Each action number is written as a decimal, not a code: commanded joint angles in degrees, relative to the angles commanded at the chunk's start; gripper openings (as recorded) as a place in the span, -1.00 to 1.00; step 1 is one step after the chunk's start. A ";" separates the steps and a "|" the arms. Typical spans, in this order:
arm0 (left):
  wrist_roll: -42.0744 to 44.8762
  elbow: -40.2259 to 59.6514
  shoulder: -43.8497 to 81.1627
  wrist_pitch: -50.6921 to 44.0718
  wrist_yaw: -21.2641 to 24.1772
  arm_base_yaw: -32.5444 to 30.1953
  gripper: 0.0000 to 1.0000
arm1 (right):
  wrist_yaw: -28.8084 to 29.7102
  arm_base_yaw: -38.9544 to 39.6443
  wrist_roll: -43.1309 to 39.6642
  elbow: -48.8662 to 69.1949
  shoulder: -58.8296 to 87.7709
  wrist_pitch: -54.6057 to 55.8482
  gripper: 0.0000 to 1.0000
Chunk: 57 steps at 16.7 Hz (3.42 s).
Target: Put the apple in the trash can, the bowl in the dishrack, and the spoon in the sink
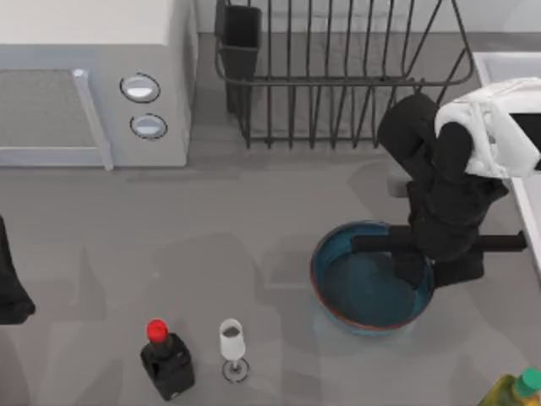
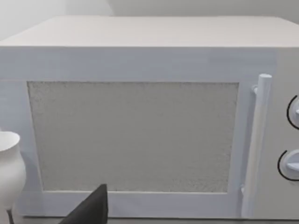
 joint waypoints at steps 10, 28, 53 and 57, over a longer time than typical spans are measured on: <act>0.00 0.00 0.00 0.00 0.00 0.00 1.00 | 0.05 -0.10 0.01 9.15 -3.30 -13.45 -1.00; 0.00 0.00 0.00 0.00 0.00 0.00 1.00 | 22.22 11.47 -10.14 15.36 -13.25 2.50 -1.00; 0.00 0.00 0.00 0.00 0.00 0.00 1.00 | 52.33 21.42 -28.27 11.48 -13.56 63.49 -1.00; 0.00 0.00 0.00 0.00 0.00 0.00 1.00 | 44.39 13.49 -28.74 8.94 -1.63 79.21 -1.00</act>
